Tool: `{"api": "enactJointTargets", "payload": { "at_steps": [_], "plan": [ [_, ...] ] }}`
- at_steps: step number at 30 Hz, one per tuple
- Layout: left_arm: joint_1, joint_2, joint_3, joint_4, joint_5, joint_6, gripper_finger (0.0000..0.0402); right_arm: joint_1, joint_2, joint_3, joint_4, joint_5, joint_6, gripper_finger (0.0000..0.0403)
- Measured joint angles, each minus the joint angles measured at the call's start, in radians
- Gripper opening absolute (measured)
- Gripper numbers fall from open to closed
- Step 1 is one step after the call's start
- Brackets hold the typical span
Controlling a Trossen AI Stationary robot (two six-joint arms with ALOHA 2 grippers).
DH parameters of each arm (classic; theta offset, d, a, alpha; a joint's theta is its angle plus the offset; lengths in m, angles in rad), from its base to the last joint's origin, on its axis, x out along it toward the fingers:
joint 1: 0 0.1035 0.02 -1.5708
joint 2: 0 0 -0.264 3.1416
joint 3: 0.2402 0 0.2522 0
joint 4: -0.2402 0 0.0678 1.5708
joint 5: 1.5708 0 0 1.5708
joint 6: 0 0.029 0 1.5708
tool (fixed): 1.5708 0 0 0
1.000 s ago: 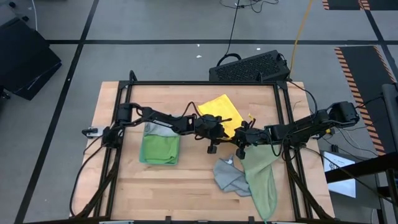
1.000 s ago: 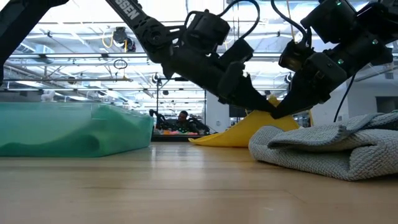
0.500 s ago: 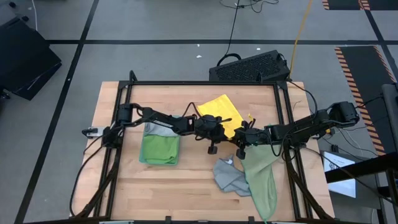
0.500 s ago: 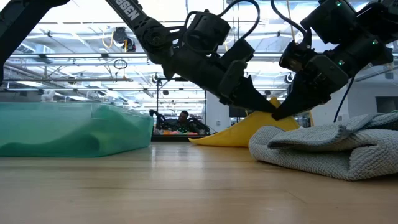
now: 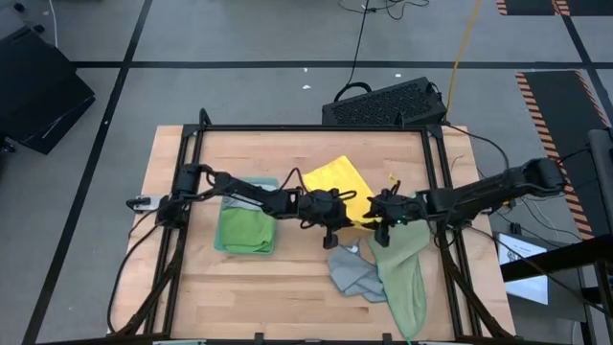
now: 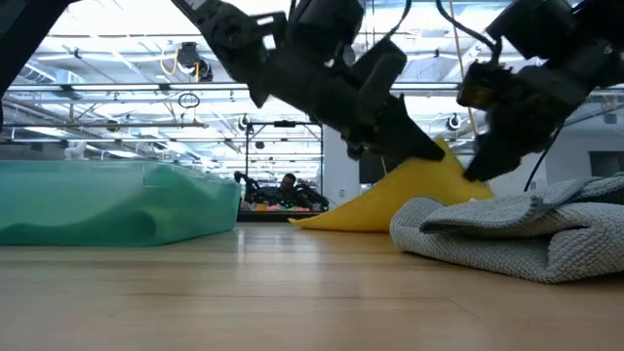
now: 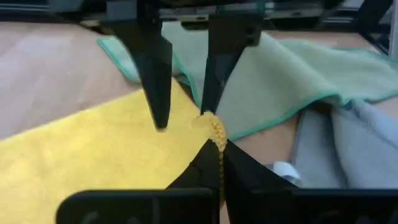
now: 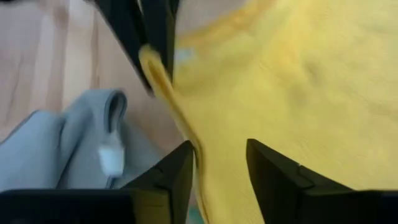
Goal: Fold microfiber towels
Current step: Fold the yellow microfiber cloth
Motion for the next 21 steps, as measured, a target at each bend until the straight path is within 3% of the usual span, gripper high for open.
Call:
{"api": "enactJointTargets", "payload": {
  "at_steps": [11, 21],
  "plan": [
    [-0.017, -0.105, 0.001, -0.100, -0.127, -0.001, 0.0002, 0.000, -0.344, 0.000, -0.399, -0.047, -0.034, 0.0167],
    [0.005, -0.104, 0.001, -0.095, -0.155, -0.011, 0.0001, 0.008, -0.330, -0.001, -0.397, -0.098, -0.089, 0.0217]
  ]
}}
